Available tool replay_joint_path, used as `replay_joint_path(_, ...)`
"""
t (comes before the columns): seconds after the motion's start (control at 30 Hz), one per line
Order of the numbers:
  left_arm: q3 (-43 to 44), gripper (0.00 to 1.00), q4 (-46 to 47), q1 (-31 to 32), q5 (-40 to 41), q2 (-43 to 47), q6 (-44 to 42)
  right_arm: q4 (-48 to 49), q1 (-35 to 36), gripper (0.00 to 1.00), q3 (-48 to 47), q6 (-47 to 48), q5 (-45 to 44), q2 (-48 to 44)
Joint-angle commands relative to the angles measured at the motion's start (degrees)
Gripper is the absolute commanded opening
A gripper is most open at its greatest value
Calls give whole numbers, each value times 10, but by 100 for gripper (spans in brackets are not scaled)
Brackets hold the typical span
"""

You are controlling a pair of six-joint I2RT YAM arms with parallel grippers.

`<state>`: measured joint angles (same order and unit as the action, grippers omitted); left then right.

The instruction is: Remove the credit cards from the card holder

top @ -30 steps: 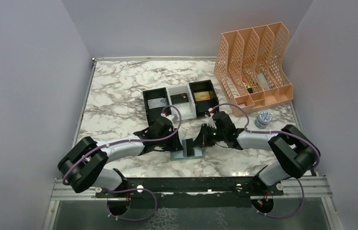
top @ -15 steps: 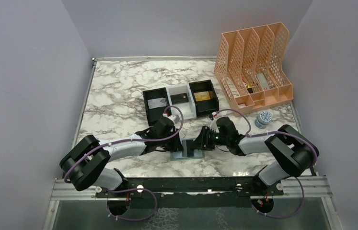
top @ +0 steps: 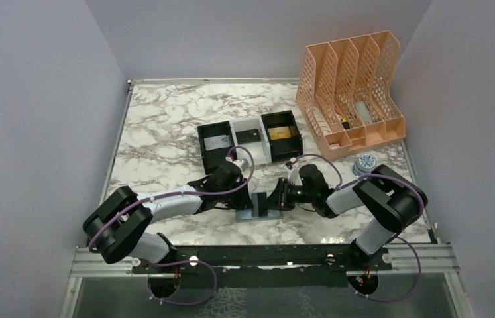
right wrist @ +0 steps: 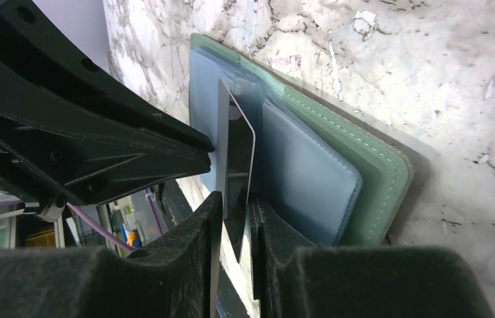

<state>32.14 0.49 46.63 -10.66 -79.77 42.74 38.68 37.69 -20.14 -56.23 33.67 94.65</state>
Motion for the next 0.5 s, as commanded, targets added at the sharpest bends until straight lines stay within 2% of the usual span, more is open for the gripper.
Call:
replay_joint_path(0.0,-9,18,-66,4,27,-14,-16,27,0,19,-9,-5,26,9)
replay_joint_path(0.2,-3,17,-67,4,24,-12,-18,-1,0,16,-20,-11,15,11)
replay_joint_path(0.33,-3,17,-70,4,24,-8,-18,-23,0,8,-16,-18,-16,-16)
replay_joint_path(0.47,-8,17,-72,4,29,1,-16,-108,-1,4,-22,8,-72,-69)
